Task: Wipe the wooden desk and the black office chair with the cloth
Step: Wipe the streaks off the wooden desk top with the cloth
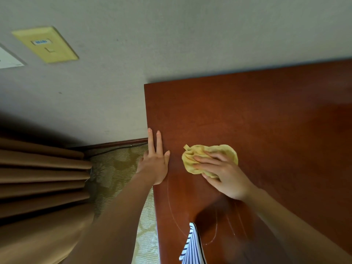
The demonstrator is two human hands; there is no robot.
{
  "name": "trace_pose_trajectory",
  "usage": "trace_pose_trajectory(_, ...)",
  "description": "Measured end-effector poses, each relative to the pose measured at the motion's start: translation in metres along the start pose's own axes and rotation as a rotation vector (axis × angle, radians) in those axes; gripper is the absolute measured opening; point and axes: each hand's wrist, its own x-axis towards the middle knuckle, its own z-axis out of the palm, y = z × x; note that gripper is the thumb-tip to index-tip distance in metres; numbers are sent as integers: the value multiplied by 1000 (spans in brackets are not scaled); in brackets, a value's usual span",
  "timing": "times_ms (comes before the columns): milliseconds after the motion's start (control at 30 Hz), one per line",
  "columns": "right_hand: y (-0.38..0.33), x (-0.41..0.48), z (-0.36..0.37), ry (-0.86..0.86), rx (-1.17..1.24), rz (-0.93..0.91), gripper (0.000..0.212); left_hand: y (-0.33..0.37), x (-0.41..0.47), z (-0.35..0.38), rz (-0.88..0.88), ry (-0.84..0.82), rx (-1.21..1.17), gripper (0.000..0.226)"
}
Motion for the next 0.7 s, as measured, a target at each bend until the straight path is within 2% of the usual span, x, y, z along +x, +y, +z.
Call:
trace_pose_trajectory(100,22,-13,-16,4,-92,6,42,-1,2,2,7,5,-5,66)
trace_pose_trajectory(233,49,-9,-39,104,-223,176,44,-4,5,7,-3,0,22,65)
trace_pose_trajectory(400,66,29,-53,225,-262,372,37,-6,9,12,-9,29,86,62)
trace_pose_trajectory(600,59,93,-46,251,-253,588,41,-6,9,13,-13,48,92,61)
trace_pose_trajectory(700,45,115,-33,214,-269,640,46,-5,9,13,-18,54,92,61)
